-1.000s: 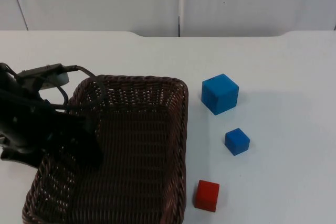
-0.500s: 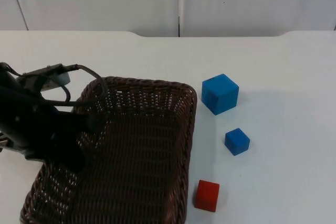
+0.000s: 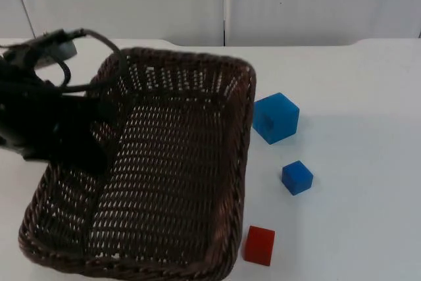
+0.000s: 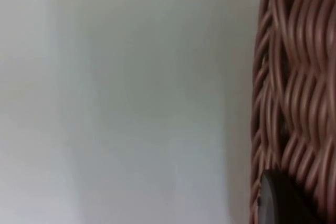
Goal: Pick up the basket with the left hand and place the largest block into the basket with the right hand.
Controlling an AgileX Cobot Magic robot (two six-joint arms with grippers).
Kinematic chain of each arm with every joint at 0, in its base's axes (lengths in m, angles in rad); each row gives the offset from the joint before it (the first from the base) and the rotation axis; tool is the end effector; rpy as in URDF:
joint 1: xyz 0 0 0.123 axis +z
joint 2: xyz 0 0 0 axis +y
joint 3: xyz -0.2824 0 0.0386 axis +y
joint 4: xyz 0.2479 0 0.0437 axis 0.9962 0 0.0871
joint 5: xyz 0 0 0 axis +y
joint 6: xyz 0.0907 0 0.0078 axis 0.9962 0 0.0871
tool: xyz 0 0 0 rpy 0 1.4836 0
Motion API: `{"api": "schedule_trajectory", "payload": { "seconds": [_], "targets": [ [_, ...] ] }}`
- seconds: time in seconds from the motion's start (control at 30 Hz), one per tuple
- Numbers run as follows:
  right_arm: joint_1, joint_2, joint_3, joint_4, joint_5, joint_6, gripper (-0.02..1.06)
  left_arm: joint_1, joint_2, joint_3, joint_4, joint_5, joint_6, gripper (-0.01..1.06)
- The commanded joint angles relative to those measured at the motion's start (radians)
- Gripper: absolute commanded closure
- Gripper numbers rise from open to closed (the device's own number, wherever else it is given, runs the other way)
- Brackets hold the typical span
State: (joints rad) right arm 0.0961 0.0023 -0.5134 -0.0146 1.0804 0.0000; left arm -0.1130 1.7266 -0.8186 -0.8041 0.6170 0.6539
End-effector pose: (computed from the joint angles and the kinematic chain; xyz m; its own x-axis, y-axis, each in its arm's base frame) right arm -0.0067 -0.0018 0.2793 -0.4609 -0.0513 -0.8860 -0.0878 0.9961 -0.0121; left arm 0.2866 -0.0708 0.1482 -0.9610 0.0645 -0.2687 0.1754 0.8939 -0.4126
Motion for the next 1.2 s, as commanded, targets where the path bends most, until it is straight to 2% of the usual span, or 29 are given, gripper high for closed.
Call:
{"api": "schedule_trajectory", "payload": {
  "seconds": [0.0,0.23,0.4,0.47,0.5,0.57,0.63,0.9,1.17],
  "targets": [
    [-0.004,-0.002,-0.002,-0.001,-0.001,0.000,-0.01,-0.006,-0.052,-0.003,-0.010,0.057,-0.012,1.05],
    [-0.004,-0.002,-0.002,0.001,-0.001,0.000,-0.01,-0.006,-0.130,-0.003,-0.008,0.156,-0.111,1.05],
    [-0.004,-0.002,-0.002,0.001,-0.001,0.000,-0.01,-0.006,-0.160,-0.003,-0.004,0.224,-0.113,1.05],
    [-0.004,-0.002,-0.002,0.001,-0.001,0.000,-0.01,-0.006,-0.166,-0.003,0.009,0.238,-0.152,1.05],
    [-0.004,-0.002,-0.002,0.001,-0.001,0.000,-0.01,-0.006,-0.166,-0.003,0.009,0.238,-0.152,1.05],
    [-0.004,-0.002,-0.002,0.001,-0.001,0.000,-0.01,-0.006,-0.168,-0.003,0.068,0.232,-0.262,1.05],
    [-0.004,-0.002,-0.002,0.001,-0.001,0.000,-0.01,-0.006,-0.170,-0.003,0.101,0.223,-0.298,1.05],
    [-0.004,-0.002,-0.002,0.001,-0.001,0.000,-0.01,-0.006,-0.172,-0.003,0.203,0.221,-0.351,1.05],
    [-0.004,-0.002,-0.002,0.001,-0.001,0.000,-0.01,-0.006,-0.172,-0.003,0.222,0.211,-0.338,1.05]
  ]
}}
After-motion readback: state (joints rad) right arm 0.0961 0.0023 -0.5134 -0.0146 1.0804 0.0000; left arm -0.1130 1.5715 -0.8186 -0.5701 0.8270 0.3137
